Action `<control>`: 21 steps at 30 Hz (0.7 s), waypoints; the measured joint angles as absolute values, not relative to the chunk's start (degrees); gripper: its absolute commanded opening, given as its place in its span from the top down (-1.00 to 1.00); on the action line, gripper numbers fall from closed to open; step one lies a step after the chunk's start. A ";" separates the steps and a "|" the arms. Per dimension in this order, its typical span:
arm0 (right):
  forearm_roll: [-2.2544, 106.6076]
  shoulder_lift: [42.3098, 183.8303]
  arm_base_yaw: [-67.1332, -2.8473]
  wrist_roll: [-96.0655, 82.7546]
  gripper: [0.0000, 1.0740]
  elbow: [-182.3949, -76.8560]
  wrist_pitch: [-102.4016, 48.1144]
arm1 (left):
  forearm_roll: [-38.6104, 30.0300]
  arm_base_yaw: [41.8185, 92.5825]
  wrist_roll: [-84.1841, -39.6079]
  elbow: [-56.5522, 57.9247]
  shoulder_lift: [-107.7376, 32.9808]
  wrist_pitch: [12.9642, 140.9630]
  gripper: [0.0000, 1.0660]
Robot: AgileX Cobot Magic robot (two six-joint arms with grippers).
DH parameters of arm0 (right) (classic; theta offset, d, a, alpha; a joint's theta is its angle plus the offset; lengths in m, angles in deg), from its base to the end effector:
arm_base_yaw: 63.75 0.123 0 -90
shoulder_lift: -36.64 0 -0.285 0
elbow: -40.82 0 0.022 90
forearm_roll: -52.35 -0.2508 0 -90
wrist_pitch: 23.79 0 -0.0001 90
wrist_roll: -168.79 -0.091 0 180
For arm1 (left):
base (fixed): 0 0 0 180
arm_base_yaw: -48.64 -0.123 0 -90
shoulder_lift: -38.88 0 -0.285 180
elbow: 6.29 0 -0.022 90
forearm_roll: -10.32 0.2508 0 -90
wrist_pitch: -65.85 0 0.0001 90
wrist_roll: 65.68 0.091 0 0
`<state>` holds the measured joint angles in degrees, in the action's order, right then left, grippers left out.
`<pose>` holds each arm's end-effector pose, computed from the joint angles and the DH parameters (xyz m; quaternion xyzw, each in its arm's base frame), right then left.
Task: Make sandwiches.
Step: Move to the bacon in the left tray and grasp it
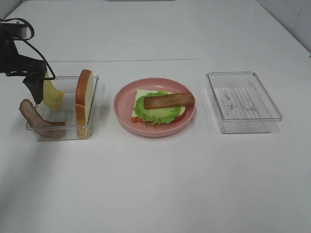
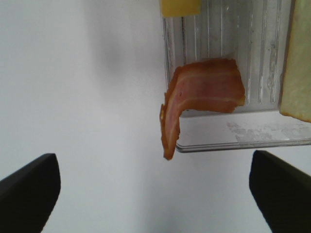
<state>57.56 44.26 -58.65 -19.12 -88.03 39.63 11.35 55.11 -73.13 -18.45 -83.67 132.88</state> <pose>-0.0020 -0.0076 0.2614 0.0233 0.8742 0.0096 0.4849 0.3977 -0.0436 0.2056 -0.0052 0.9997 0.0056 0.0234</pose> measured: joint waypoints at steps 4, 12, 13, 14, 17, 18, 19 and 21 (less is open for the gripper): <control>57.56 44.26 -58.65 -19.12 -0.49 -88.03 39.63 | 11.41 55.11 -72.72 -18.45 -85.28 132.66 -0.77; 57.56 44.26 -58.65 -19.12 -0.49 -88.03 39.63 | 10.32 55.11 -72.32 -18.45 -88.09 130.54 -0.64; 57.56 44.26 -58.65 -19.12 -0.49 -88.03 39.63 | 10.32 55.11 -72.32 -18.45 -88.14 130.25 -0.63; 57.56 44.26 -58.65 -19.12 -0.49 -88.03 39.63 | 10.32 55.11 -72.32 -18.45 -88.43 129.85 -0.62; 57.56 44.26 -58.65 -19.12 -0.49 -88.03 39.63 | 10.32 55.11 -72.27 -18.45 -88.72 129.79 -0.57; 57.56 44.26 -58.65 -19.12 -0.49 -88.03 39.63 | 10.32 55.11 -72.27 -18.45 -88.72 129.79 -0.57; 57.56 44.26 -58.65 -19.12 -0.49 -88.03 39.63 | 10.32 55.11 -72.09 -18.45 -88.72 129.79 -0.47; 57.56 44.26 -58.65 -19.12 -0.49 -88.03 39.63 | 10.32 55.11 -72.09 -18.45 -88.72 129.79 -0.39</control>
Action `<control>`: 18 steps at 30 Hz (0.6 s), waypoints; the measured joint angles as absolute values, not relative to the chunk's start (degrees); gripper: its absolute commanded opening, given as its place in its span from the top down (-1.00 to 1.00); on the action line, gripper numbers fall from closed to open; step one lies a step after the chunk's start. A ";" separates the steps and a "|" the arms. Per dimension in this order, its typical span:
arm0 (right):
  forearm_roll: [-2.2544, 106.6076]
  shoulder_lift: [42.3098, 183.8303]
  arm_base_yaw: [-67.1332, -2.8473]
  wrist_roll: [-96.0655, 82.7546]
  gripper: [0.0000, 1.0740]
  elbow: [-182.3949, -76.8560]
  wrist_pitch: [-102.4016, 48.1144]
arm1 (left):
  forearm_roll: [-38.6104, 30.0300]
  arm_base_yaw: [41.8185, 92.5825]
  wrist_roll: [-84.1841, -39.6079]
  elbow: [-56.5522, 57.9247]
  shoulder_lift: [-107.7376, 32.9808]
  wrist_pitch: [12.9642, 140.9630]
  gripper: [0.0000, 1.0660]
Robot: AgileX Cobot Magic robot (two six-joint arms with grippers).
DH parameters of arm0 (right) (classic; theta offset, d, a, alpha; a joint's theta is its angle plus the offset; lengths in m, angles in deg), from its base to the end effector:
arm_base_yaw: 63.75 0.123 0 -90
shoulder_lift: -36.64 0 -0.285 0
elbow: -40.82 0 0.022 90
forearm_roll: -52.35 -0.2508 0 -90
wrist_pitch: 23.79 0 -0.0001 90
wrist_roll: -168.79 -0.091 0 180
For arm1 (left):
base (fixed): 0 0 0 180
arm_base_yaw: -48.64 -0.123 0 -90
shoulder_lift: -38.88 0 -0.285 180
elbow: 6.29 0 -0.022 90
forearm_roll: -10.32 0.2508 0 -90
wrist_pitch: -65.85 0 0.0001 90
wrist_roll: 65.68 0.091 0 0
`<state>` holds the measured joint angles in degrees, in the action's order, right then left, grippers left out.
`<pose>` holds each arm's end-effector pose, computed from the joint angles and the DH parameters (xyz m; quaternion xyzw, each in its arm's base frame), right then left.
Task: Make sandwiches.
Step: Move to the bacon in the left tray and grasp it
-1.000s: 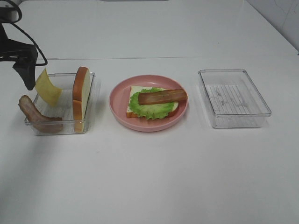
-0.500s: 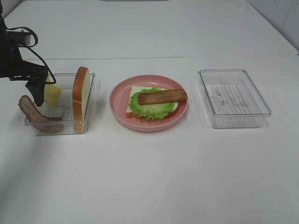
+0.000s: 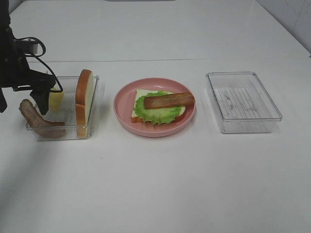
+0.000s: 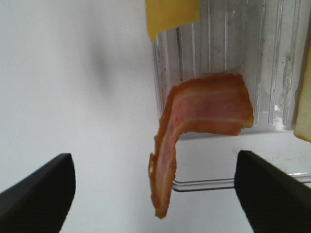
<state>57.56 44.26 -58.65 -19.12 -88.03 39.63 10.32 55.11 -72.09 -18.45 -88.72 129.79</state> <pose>-0.0020 -0.0076 0.2614 0.0233 0.8742 0.0096 0.4849 0.4081 -0.0463 0.1699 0.0005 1.0000 -0.0006 0.0054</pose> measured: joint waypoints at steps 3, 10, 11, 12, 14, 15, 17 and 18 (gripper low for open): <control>57.56 44.26 -58.65 -19.12 -0.49 -88.03 39.63 | 10.32 55.11 -72.09 -18.45 -88.72 129.79 -0.07; 57.56 44.26 -58.65 -19.12 -0.49 -88.03 39.63 | 10.32 55.11 -72.09 -18.45 -88.72 129.79 0.03; 57.56 44.26 -58.65 -19.12 -0.49 -88.03 39.63 | 10.03 55.11 -72.09 -18.45 -88.72 129.79 0.03; 57.56 44.26 -58.65 -19.12 -0.49 -88.03 39.63 | 10.03 55.11 -72.09 -18.45 -88.72 129.79 0.03; 57.56 44.26 -58.65 -19.12 -0.49 -88.03 39.63 | 9.80 55.11 -72.15 -18.45 -88.72 129.79 0.03; 57.56 44.26 -58.65 -19.12 -0.49 -88.03 39.63 | 9.80 55.11 -72.15 -18.45 -88.72 129.79 0.03; 57.56 44.26 -58.65 -19.12 -0.49 -88.03 39.63 | 9.69 55.11 -72.21 -18.45 -88.72 129.79 0.03; 57.56 44.26 -58.65 -19.12 -0.49 -88.03 39.63 | 9.69 55.11 -72.21 -18.45 -88.72 129.79 0.03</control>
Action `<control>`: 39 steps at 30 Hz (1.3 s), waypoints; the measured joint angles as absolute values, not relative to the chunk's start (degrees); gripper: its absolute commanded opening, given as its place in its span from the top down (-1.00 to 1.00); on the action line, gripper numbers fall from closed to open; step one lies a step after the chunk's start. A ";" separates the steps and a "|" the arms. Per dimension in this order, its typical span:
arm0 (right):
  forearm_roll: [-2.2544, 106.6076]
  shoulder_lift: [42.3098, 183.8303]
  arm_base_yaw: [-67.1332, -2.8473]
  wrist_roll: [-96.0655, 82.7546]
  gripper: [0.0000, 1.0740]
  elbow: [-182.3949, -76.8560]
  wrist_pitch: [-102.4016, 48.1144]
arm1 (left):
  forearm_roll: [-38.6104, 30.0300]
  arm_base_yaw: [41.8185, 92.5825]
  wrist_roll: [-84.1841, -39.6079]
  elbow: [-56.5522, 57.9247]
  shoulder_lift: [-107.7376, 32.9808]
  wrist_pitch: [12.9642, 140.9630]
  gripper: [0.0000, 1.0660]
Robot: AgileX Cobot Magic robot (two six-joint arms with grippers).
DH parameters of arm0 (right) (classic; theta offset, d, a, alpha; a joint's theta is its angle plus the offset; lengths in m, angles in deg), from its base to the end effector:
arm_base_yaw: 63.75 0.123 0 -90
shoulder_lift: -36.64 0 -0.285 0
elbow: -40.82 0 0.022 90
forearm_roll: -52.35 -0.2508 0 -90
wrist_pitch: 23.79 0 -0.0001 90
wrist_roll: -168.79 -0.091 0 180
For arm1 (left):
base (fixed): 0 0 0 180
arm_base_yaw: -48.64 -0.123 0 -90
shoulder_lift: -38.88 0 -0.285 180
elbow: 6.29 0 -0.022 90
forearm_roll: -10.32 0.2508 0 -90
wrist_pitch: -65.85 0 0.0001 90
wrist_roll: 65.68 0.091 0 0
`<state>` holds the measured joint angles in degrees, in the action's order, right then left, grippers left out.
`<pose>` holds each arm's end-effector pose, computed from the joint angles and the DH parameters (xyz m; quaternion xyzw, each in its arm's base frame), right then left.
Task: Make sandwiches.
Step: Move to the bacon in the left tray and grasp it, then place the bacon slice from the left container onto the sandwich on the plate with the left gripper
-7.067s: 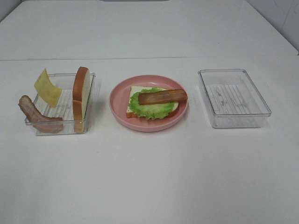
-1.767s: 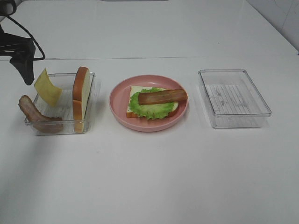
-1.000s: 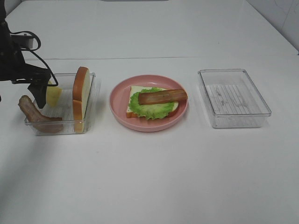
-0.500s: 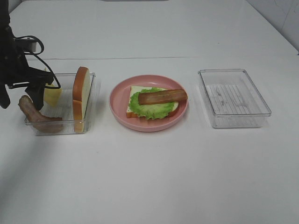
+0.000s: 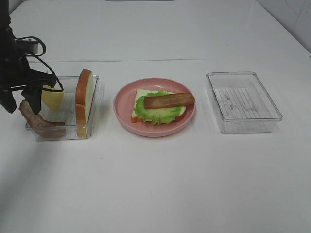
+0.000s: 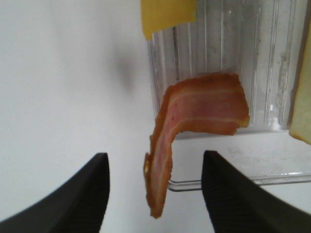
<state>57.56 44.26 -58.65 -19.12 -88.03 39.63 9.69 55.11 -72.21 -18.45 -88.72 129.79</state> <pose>-0.0020 -0.0076 0.2614 0.0233 0.8742 0.0096 0.4849 0.4080 -0.0472 0.1699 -0.0029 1.0000 -0.0055 0.0048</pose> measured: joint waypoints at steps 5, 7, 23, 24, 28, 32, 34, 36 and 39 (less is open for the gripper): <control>57.56 44.26 -58.65 -19.12 -0.49 -88.03 39.63 | 9.63 55.11 -72.32 -18.45 -88.72 129.79 0.12; 57.56 44.26 -58.65 -19.12 -0.49 -88.03 39.63 | 9.63 55.11 -72.50 -18.45 -88.72 129.79 0.32; 57.56 44.26 -58.65 -19.12 -0.49 -88.03 39.63 | 10.32 55.11 -73.76 -18.45 -88.72 128.36 1.00; 57.56 44.26 -58.65 -19.12 -0.49 -88.03 39.63 | 10.32 55.11 -73.76 -18.45 -88.72 128.36 1.00; 57.56 44.26 -58.65 -19.12 -0.49 -88.03 39.63 | 10.32 55.17 -73.76 -18.45 -88.60 128.24 1.00; 57.56 44.26 -58.65 -19.12 -0.49 -88.03 39.63 | 9.86 56.14 -73.76 -18.45 -85.05 128.24 1.00; 57.56 44.26 -58.65 -19.12 -0.49 -88.03 39.63 | 9.63 56.31 -73.76 -18.45 -83.79 128.30 1.00; 57.56 44.26 -58.65 -19.12 -0.49 -88.03 39.63 | 8.83 56.60 -73.76 -18.45 -81.15 128.53 1.00; 57.51 44.26 -58.65 -19.12 -0.49 -88.03 39.63 | 7.34 56.89 -73.76 -18.45 -77.37 128.99 1.00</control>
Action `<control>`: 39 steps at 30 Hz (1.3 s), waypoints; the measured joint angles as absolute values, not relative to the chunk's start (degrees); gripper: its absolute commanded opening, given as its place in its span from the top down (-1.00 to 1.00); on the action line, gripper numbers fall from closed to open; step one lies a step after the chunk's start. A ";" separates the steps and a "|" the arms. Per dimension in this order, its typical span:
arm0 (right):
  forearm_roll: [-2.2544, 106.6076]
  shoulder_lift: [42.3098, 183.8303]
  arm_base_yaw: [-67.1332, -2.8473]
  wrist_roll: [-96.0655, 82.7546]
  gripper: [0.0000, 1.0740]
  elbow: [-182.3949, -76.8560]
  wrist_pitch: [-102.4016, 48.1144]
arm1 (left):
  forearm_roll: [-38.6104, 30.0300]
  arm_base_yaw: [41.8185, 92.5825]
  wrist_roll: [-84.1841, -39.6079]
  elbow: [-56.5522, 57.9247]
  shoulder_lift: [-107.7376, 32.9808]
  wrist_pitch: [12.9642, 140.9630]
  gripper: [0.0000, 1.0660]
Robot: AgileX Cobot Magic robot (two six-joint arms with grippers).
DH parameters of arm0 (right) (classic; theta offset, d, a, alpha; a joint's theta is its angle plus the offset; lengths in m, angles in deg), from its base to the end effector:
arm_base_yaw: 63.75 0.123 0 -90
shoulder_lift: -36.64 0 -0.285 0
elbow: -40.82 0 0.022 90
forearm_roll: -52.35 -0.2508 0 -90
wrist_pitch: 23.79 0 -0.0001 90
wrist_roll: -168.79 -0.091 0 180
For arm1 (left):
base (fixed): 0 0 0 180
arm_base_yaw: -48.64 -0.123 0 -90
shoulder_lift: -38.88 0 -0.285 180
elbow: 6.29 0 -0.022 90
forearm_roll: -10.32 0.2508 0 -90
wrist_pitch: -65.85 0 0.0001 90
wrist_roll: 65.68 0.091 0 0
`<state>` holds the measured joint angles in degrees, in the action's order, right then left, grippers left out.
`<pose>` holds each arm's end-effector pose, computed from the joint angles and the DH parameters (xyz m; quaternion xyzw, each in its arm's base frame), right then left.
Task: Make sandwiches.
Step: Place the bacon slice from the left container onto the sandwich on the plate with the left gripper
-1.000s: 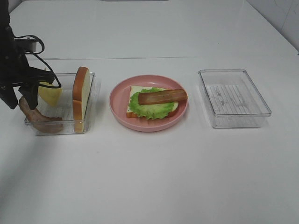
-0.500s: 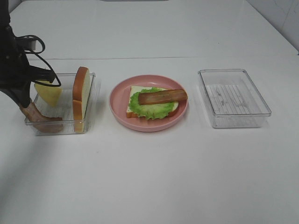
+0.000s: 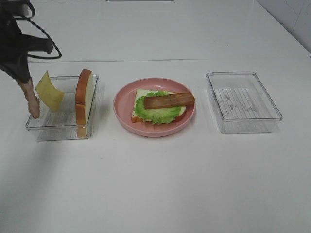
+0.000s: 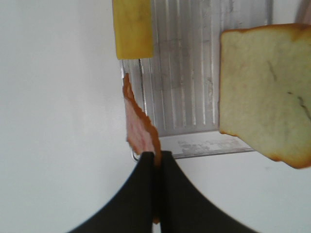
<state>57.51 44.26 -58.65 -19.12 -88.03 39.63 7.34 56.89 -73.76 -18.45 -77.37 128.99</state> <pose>-0.0020 -0.0075 0.2614 0.0233 0.8742 0.0100 0.4849 0.3900 -0.0608 0.2502 -0.0076 0.9935 -0.0399 0.1066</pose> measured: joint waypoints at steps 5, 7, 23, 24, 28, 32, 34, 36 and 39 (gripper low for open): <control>57.22 44.26 -58.65 -19.12 -0.49 -88.03 39.63 | 6.08 57.00 -73.81 -18.45 -70.72 129.79 1.00; 57.10 44.26 -58.65 -19.12 -0.49 -88.03 39.63 | 5.79 57.00 -73.81 -19.83 -67.57 131.11 1.00; 57.10 44.26 -58.65 -19.12 -0.49 -88.03 39.63 | -1.94 64.85 -73.58 -45.55 -71.99 135.29 1.00; 57.10 44.26 -58.65 -19.12 -0.49 -88.03 39.63 | -1.94 64.85 -73.58 -45.55 -71.99 135.29 1.00; 57.10 44.26 -58.65 -19.12 -0.49 -88.03 39.63 | -5.44 68.92 -73.41 -50.82 -79.20 135.35 1.00; 57.10 44.26 -58.65 -19.12 -0.49 -88.03 39.63 | -7.96 71.44 -72.78 -55.29 -85.05 135.41 1.00; 57.10 44.26 -58.65 -19.12 -0.49 -88.03 39.63 | -8.42 71.90 -72.67 -56.21 -86.31 135.41 1.00; 57.10 44.26 -58.65 -19.12 -0.49 -88.03 39.63 | -9.85 72.93 -72.27 -58.33 -89.35 135.41 1.00; 57.10 44.26 -58.65 -19.12 -0.49 -88.03 39.63 | -11.57 74.08 -71.92 -60.73 -93.41 135.41 1.00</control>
<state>57.10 44.26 -58.65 -19.12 -88.03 39.63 -11.57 74.08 -71.92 -60.73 -93.41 135.41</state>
